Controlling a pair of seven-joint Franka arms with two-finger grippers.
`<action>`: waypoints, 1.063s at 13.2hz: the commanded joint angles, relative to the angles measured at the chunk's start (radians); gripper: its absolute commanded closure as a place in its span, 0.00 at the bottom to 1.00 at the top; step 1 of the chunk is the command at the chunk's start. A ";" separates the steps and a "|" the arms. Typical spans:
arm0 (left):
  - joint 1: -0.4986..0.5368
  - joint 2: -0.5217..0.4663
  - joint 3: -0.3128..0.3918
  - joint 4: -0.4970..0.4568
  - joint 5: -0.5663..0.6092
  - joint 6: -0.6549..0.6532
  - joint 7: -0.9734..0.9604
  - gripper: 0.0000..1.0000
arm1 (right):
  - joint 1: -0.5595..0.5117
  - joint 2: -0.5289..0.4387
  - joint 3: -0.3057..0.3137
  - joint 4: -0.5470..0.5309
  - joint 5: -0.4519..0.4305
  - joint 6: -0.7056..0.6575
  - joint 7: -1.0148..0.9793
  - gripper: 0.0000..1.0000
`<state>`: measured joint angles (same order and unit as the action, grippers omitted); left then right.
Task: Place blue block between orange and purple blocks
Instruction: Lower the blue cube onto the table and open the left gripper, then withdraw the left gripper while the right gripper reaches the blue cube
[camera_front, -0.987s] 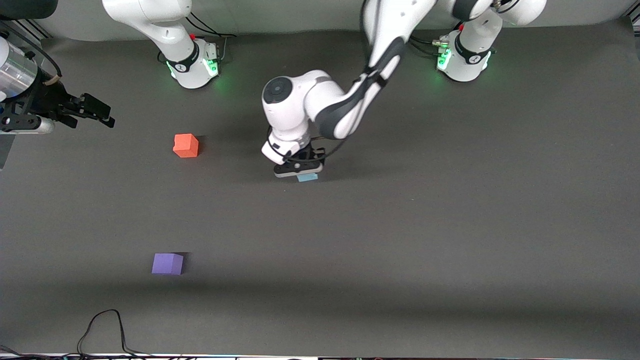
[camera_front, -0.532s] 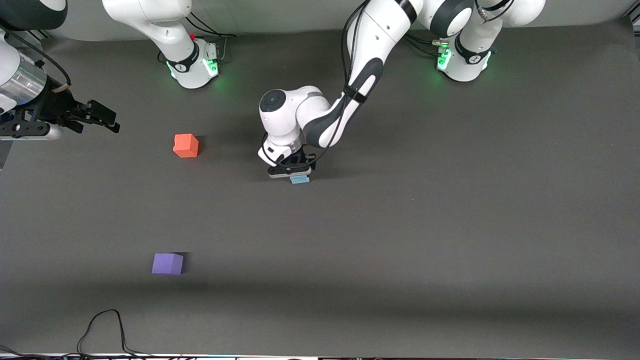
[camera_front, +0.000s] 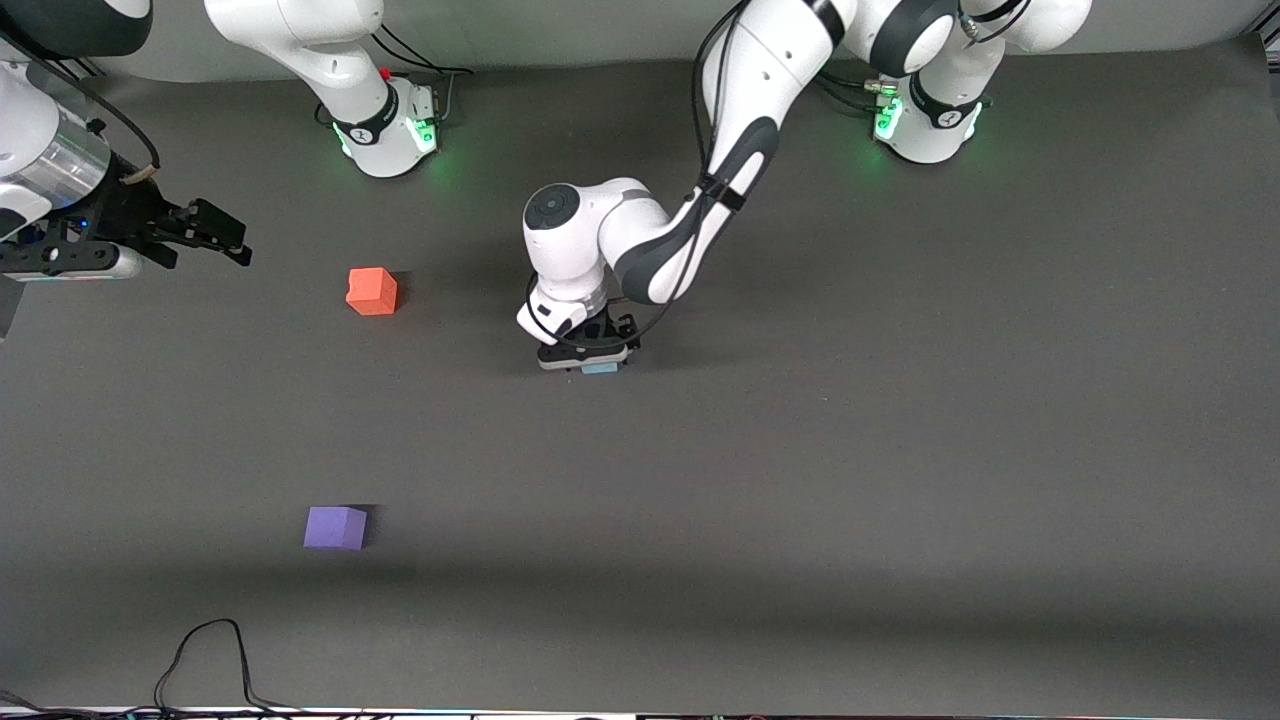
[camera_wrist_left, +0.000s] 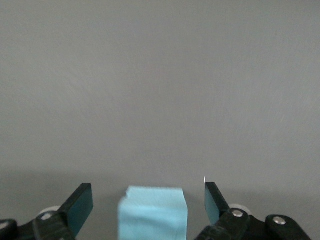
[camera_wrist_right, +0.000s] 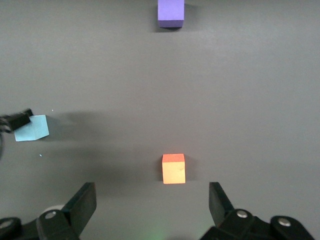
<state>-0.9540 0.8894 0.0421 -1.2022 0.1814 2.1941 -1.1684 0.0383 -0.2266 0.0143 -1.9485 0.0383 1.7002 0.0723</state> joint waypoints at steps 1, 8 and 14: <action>0.122 -0.156 -0.028 -0.020 -0.132 -0.124 0.175 0.00 | 0.000 0.045 0.112 0.045 0.014 0.007 0.143 0.00; 0.672 -0.375 -0.024 -0.166 -0.299 -0.387 0.864 0.00 | 0.012 0.312 0.415 0.106 0.035 0.228 0.288 0.00; 0.943 -0.522 -0.008 -0.169 -0.270 -0.539 1.245 0.00 | 0.211 0.625 0.446 0.100 -0.187 0.508 0.757 0.00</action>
<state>-0.0389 0.4564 0.0428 -1.3175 -0.1019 1.6947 0.0059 0.1925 0.3089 0.4588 -1.8855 -0.0964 2.1561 0.7002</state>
